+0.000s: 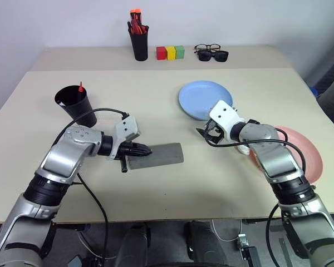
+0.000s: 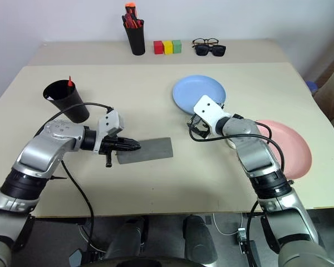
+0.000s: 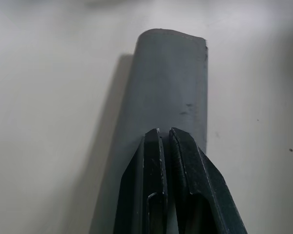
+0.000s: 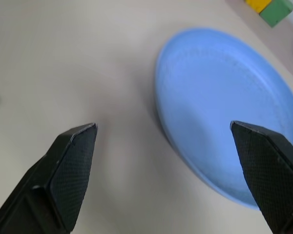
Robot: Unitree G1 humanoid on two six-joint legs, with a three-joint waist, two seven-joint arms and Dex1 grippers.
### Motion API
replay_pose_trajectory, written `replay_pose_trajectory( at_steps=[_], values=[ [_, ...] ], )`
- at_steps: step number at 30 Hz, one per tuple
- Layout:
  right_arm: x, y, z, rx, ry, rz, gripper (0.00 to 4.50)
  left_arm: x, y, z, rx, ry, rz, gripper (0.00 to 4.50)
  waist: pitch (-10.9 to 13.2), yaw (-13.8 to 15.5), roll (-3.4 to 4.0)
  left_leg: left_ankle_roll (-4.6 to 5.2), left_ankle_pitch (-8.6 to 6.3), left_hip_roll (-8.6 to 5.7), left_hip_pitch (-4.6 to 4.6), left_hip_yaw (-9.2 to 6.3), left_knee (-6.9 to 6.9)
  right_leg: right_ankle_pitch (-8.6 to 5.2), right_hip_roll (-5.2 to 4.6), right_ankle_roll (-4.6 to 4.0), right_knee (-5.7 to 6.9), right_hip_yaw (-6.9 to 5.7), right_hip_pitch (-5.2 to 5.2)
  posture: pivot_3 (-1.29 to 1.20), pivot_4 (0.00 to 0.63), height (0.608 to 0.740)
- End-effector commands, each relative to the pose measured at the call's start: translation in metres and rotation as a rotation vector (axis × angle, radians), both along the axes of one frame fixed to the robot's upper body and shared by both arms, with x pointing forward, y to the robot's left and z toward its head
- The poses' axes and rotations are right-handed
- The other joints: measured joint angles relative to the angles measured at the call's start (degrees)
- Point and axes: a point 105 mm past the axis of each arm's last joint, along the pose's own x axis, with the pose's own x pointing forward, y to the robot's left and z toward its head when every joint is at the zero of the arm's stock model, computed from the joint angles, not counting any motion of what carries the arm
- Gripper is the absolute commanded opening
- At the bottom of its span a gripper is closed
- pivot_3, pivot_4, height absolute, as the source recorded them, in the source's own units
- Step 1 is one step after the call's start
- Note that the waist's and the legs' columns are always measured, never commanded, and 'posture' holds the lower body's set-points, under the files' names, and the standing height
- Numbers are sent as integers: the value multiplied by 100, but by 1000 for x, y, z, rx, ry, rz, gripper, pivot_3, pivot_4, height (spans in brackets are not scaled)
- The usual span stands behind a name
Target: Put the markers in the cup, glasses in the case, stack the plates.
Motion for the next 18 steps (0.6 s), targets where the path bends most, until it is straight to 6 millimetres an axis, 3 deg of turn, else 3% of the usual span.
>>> replay_pose_trajectory(
  at_steps=[1, 2, 5, 12, 15, 18],
  values=[
    [16, 5, 4, -62, -79, 15, 4469, 4, 4, 21, -116, -93, 60, 251, 1, -1, -1, 0, 0, 0, 0, 0, 0, 0, 0, 0, 1, 0, 0, 0, 150, 740],
    [21, 5, 1, -94, -93, 9, 4469, 4, 7, 26, -145, -123, 79, 251, 1, -23, 0, 0, 0, 0, -1, 0, 1, 0, 0, 0, 0, 0, -1, 0, 150, 740],
    [31, 3, -5, -135, -119, -4, 3582, 1, 13, 38, -230, -165, 137, 187, 1, -17, 1, 0, 0, 1, 0, 2, -2, 0, 1, -1, 3, 2, -7, 0, 150, 740],
    [37, 0, -8, -192, -178, -13, 16, -14, 21, 42, -312, -176, 244, 187, 1, 0, 2, -1, 0, 0, 0, 2, -1, 1, -1, 0, 1, 2, -3, 0, 150, 740],
    [32, -2, 4, -234, -242, 4, 16, -18, 20, 39, -327, -171, 260, 187, 2, 4, 2, -1, 1, 0, 0, 2, 1, 1, -1, 0, 1, 3, -2, 0, 150, 740],
    [17, -20, 25, -303, -290, 9, 16, -17, 12, 42, -378, -185, 254, 187, 3, 61, 5, -1, 1, -3, -1, 1, 1, 1, -3, 0, 0, 2, -1, 0, 150, 740]
  ],
)
